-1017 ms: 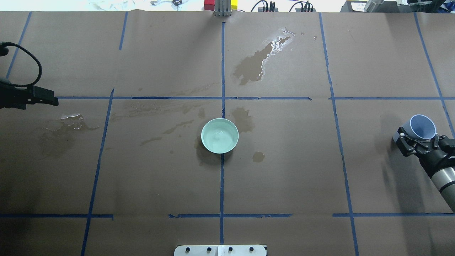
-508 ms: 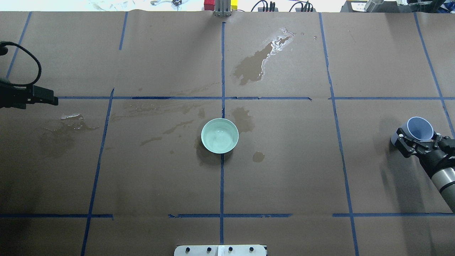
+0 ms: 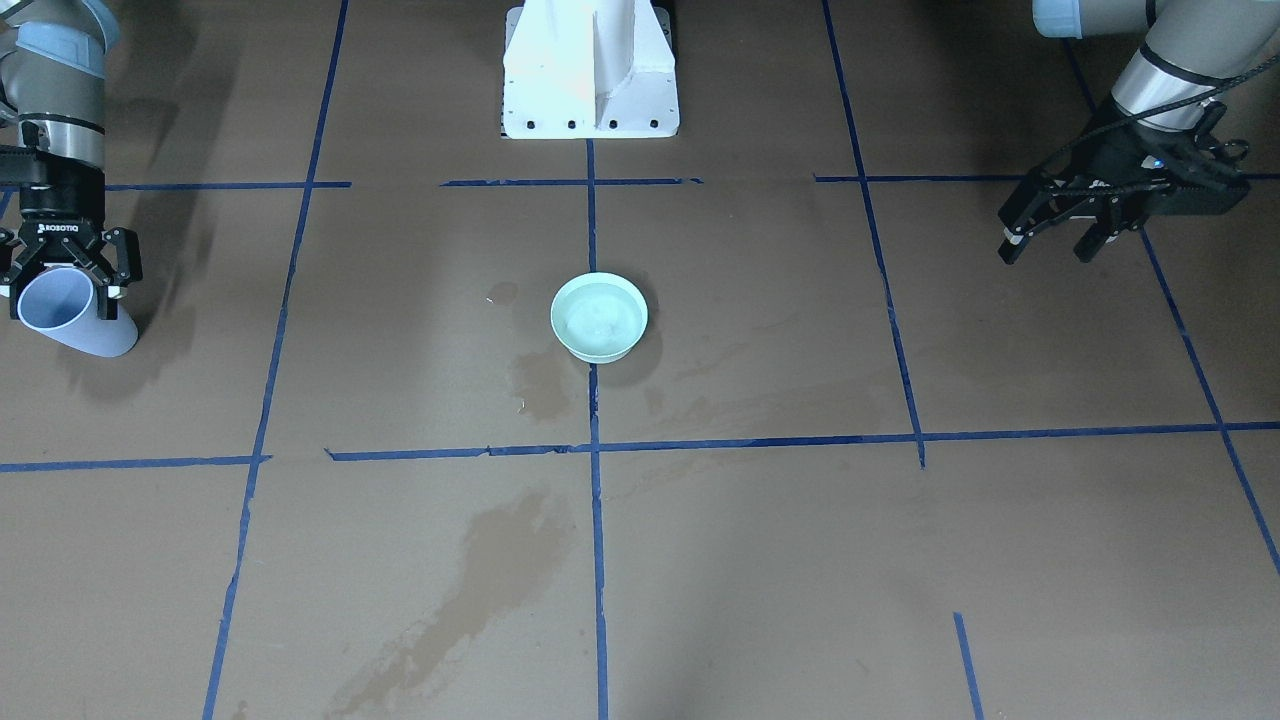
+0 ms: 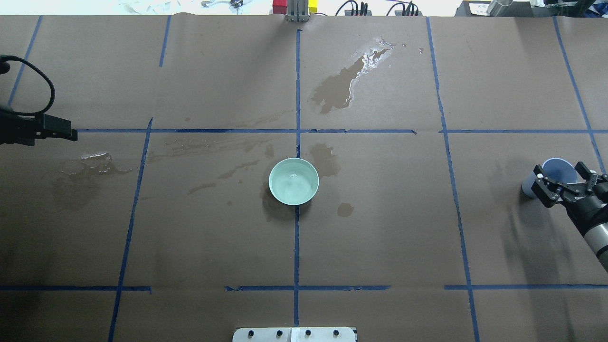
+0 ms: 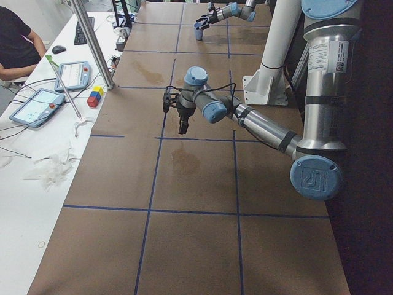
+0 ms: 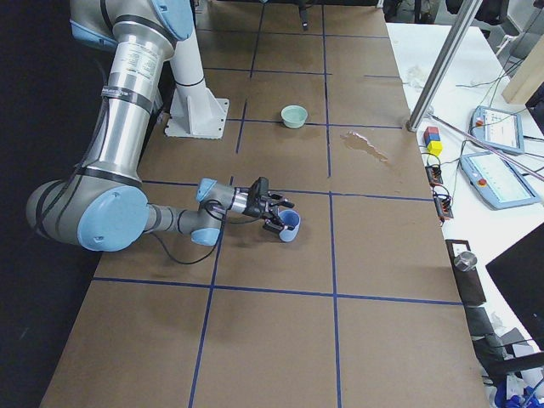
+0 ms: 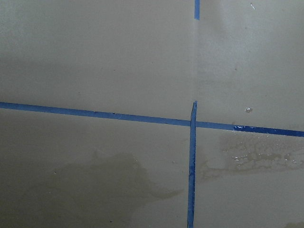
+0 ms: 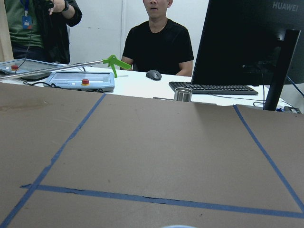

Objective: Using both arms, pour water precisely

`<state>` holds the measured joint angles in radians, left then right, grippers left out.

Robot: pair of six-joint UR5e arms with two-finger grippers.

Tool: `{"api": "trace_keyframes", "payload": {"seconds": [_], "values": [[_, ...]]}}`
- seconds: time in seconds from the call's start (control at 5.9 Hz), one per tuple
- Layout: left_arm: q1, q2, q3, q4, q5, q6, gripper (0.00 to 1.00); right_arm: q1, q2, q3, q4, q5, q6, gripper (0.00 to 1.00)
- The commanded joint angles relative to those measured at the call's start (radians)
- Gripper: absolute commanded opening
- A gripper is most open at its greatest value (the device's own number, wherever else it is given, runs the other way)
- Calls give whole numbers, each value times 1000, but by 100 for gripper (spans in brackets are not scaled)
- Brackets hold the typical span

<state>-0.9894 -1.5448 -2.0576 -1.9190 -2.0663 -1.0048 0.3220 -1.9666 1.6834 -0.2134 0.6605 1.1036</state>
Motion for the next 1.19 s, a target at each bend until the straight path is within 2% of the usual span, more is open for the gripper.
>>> {"api": "trace_keyframes", "payload": {"seconds": [0.0,0.17,0.34,0.51,0.68,0.85,1.02], "values": [[5,-14,0,32,0,-3,100,3,-34,59,0,1,-43,100],[12,-62,7,76,-3,-84,100,6,-41,106,-3,8,-83,100],[52,-162,14,150,-8,-133,100,62,-34,143,-11,89,-109,100],[107,-238,17,202,-9,-156,100,166,-12,148,-14,214,-151,100],[191,-294,23,210,-2,-282,100,354,6,147,-21,437,-219,100],[266,-361,52,222,0,-328,100,512,74,162,-117,614,-244,100],[312,-439,133,227,3,-354,100,661,118,191,-253,815,-267,100]]}}
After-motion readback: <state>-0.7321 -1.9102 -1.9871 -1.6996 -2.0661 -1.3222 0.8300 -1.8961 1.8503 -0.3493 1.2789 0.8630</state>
